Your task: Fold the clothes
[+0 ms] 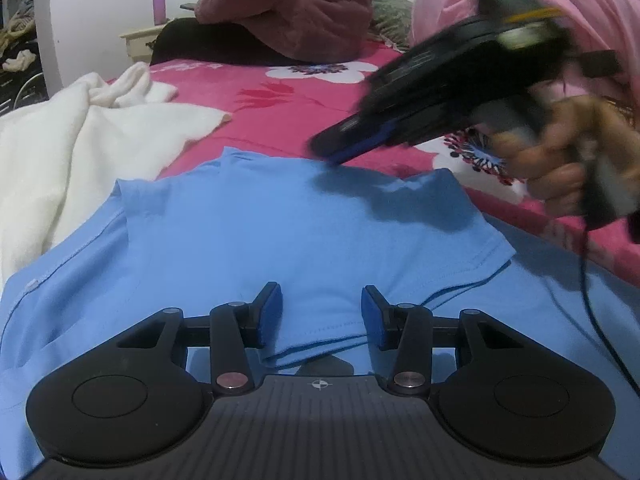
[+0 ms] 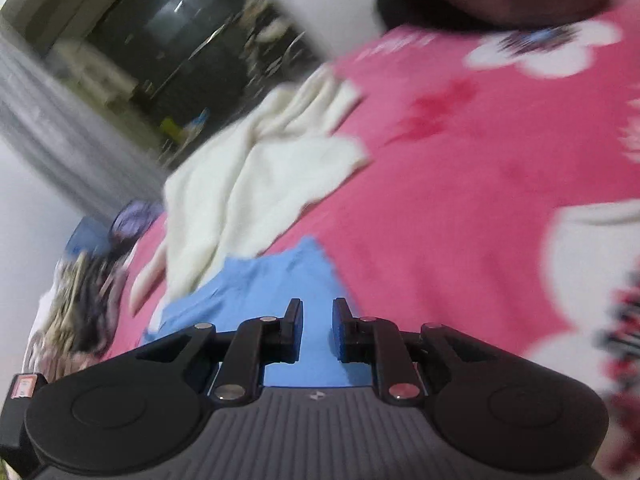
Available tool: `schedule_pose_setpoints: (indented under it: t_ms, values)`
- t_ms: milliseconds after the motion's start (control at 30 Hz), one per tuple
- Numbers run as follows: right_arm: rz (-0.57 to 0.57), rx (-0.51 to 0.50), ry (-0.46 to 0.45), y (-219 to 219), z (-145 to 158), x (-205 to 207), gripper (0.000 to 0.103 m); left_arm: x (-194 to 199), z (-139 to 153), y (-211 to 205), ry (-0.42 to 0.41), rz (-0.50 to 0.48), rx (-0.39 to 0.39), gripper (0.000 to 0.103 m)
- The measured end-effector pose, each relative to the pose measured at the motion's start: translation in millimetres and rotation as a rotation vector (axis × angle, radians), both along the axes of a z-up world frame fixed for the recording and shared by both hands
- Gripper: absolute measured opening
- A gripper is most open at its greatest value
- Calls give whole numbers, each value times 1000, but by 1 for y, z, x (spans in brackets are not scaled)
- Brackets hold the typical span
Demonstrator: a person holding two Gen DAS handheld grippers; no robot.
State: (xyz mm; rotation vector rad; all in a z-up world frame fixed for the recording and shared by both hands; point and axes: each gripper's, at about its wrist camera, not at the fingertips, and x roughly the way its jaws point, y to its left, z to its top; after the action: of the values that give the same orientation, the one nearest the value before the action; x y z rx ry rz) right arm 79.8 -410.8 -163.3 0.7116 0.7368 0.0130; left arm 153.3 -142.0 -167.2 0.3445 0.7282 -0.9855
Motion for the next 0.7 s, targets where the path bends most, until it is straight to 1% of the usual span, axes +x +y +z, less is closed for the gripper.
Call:
schedule_pose_setpoints:
  t_ms: [33,67,100,167,200,300,433,567,633,700]
  values:
    - [11,7,29,0,-8,12,18,0,0,0,1,0,0,44]
    - [21,15,57,0,-17,24,11,0,0,1,2,2,0,44]
    - [11,19,67,-3,-23,32,4,0,2,1,6,11,0,45]
    - [-56,65,45,-12,-20,29,5,0,4,2,13,28,1,45]
    - [-82,72,21,-15,-13,21,14,-1,8,3,17,41,5,45]
    - [-117,65,-57,-19,17,-10,14,-8,23,14,-7,75,11,45]
    - [-108,39,-120,-18,67,-67,14,-23,49,41,-30,121,0,45]
    - [-152,24,-242,-11,126,-154,16,-46,80,73,-38,188,-12,45]
    - [-194,11,-302,-5,156,-204,16,-61,98,95,-23,230,-35,45]
    - [-240,-10,-351,-1,185,-253,19,-77,117,120,-8,268,-64,45]
